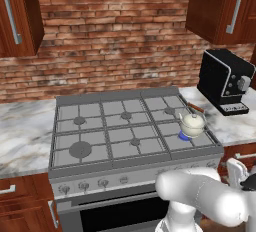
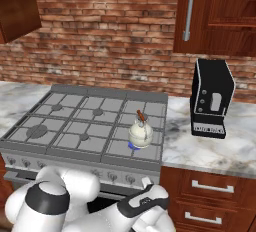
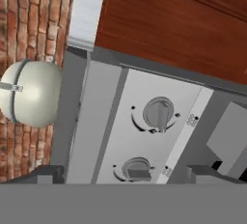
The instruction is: Lower the heat of the kettle.
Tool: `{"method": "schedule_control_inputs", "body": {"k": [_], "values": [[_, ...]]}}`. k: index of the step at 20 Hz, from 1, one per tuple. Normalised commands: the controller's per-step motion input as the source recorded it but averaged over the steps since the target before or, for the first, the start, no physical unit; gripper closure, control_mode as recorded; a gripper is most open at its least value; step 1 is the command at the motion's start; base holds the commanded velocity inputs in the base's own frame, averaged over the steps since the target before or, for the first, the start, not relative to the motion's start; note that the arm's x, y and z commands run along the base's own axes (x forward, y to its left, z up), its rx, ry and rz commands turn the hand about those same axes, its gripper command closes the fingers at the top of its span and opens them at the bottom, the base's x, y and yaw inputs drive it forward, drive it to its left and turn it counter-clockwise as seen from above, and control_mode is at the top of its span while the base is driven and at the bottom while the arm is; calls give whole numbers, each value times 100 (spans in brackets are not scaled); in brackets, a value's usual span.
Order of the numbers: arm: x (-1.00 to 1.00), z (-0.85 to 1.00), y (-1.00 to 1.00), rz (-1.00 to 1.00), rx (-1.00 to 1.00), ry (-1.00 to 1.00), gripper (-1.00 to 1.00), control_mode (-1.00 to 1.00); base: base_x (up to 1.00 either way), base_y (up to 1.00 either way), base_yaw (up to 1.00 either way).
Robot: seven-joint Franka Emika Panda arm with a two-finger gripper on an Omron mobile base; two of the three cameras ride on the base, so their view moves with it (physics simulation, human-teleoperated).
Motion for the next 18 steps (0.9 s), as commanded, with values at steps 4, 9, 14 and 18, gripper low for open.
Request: {"method": "schedule_control_inputs", "body": {"k": [4,9,14,18], "values": [[0,-1,-1,0,4,0,-100,-100,0,0,0],[1,0,14,0,1,0,-100,-100,0,0,0],[9,0,22,0,0,0,-100,-100,0,0,0],[19,0,22,0,0,0,-100,-100,0,0,0]]}}
